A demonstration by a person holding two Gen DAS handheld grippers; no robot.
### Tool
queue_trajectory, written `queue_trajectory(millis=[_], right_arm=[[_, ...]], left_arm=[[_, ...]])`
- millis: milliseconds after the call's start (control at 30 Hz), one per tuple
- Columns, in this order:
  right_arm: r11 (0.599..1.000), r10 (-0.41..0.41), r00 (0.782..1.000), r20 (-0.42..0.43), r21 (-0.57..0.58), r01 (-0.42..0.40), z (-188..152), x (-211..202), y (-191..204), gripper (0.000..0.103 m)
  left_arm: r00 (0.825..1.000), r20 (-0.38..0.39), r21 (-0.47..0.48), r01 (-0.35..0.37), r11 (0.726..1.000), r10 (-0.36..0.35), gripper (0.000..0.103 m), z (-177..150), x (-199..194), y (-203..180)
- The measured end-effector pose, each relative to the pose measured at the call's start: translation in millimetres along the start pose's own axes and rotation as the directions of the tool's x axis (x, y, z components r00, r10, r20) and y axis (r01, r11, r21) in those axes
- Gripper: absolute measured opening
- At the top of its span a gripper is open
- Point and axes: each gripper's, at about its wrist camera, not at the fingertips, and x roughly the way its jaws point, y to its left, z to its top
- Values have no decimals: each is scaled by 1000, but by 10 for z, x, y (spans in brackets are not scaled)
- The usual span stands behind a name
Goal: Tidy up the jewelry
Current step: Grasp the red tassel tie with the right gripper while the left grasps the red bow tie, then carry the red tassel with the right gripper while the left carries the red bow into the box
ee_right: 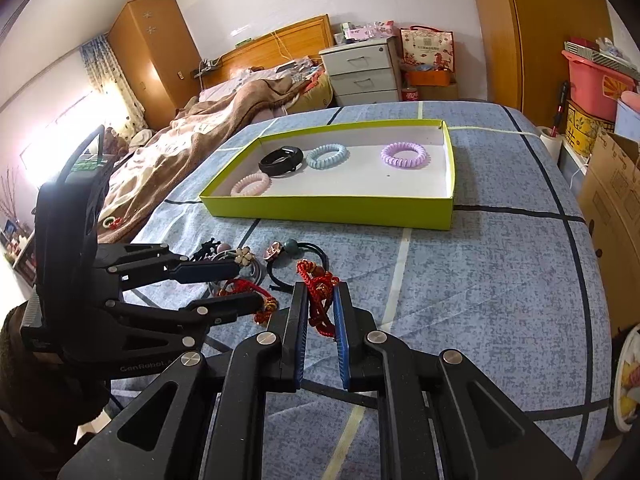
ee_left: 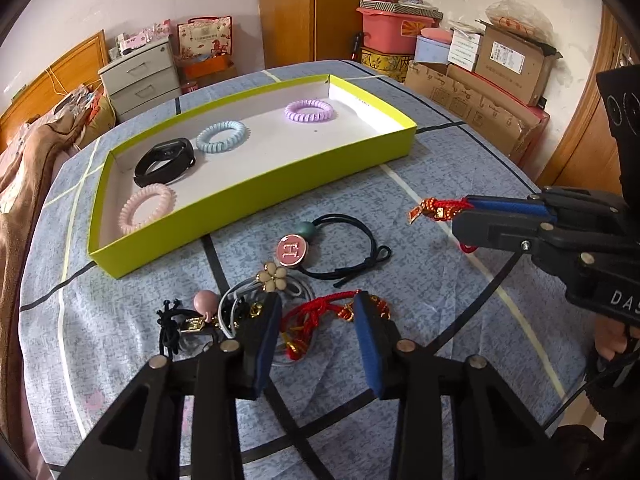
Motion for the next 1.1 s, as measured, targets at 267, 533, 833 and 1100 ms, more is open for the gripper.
queue_trajectory(millis=[267,533,833,1100], right_arm=[[1000,5,1000,-2,9,-5,-8,24,9,13],[1000,2,1000,0,16,-2,-14,16,10,13],[1000,-8,1000,9,15,8,6,-23,32,13],[1000,-20,999,34,16,20,81,-114,57,13]], left_arm=[[1000,-16,18,-7,1000,7,15,-11,41,-18],[1000,8,-2,3,1000,-3,12,-15,-26,18],[998,50,-38,27,999,-25,12,-1,-162,86],[995,100,-64,34,997,-28,11,60,-372,191]])
